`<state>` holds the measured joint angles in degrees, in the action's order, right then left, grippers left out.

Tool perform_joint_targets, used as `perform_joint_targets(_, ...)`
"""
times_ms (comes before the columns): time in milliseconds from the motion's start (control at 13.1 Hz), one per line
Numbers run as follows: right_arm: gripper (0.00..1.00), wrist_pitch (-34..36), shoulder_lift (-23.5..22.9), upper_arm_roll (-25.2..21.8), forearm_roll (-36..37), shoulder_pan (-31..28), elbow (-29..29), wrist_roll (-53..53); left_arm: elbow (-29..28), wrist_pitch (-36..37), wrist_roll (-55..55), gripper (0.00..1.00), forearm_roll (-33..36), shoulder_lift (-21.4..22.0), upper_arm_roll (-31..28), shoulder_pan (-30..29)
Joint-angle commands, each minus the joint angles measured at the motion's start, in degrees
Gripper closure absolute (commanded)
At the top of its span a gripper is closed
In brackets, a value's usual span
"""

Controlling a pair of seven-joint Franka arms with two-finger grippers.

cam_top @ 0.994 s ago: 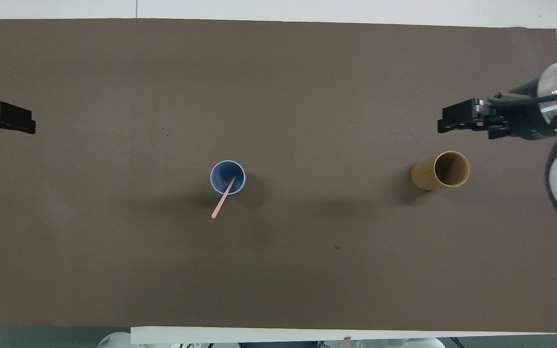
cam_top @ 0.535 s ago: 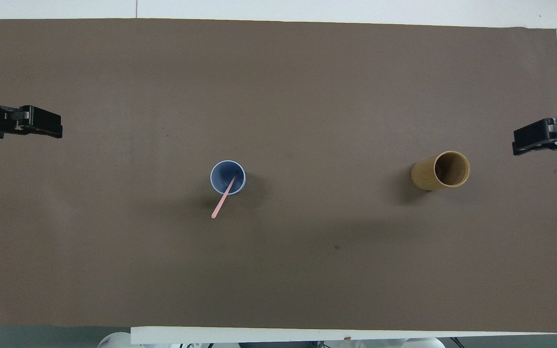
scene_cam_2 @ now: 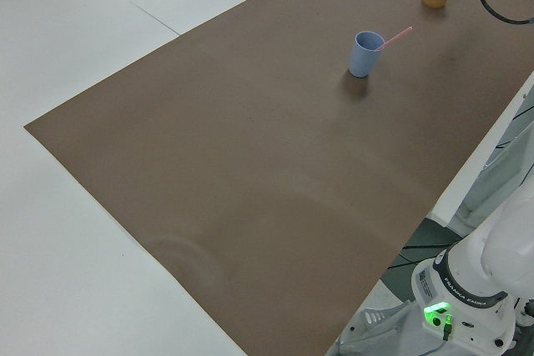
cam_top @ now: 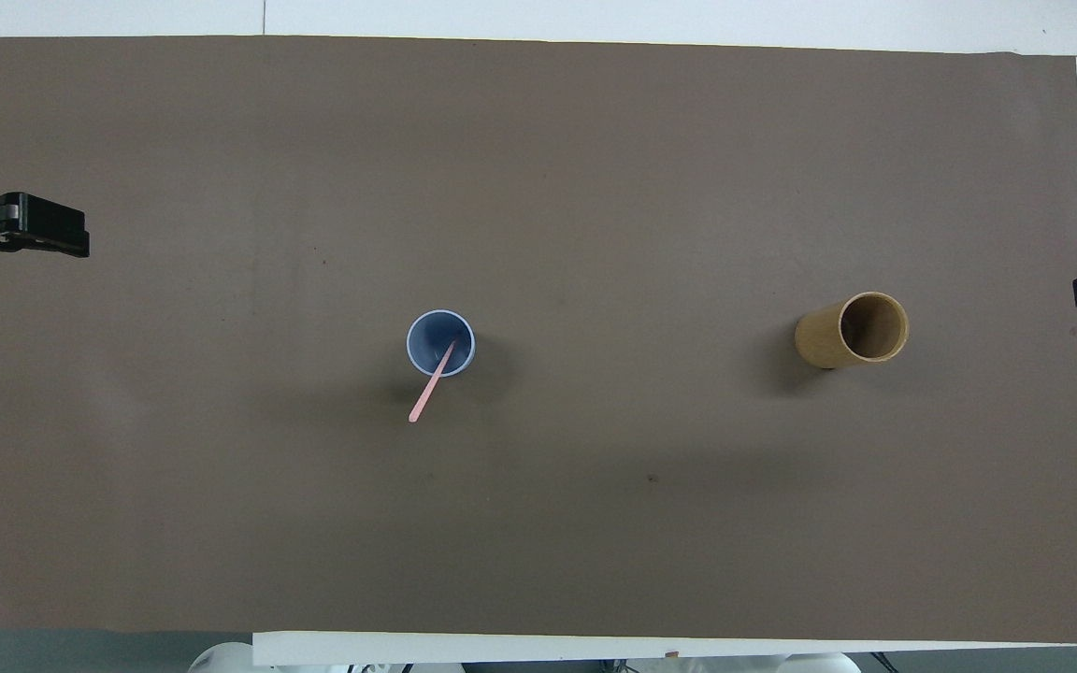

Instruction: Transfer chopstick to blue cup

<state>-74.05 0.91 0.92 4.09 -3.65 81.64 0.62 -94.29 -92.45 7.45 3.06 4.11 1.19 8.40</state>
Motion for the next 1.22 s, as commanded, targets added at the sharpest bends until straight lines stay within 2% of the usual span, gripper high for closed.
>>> perform_joint_targets(0,0.00,-0.5,2.4,1.6,0.0,-1.8,2.3,1.2,0.5,1.6,-1.1,0.00,0.5,0.3,-0.1,-1.5)
perform_joint_targets(306,0.00,-0.6,1.6,3.9,-0.2,-4.4,1.9,1.2,-0.6,1.3,-0.9,0.00,0.4,0.8,-0.1,-1.5)
perform_joint_targets(1147,0.00,-0.7,1.6,3.9,-1.8,-3.9,2.3,0.8,-0.6,1.2,-0.9,0.00,0.4,0.7,-0.1,-1.5)
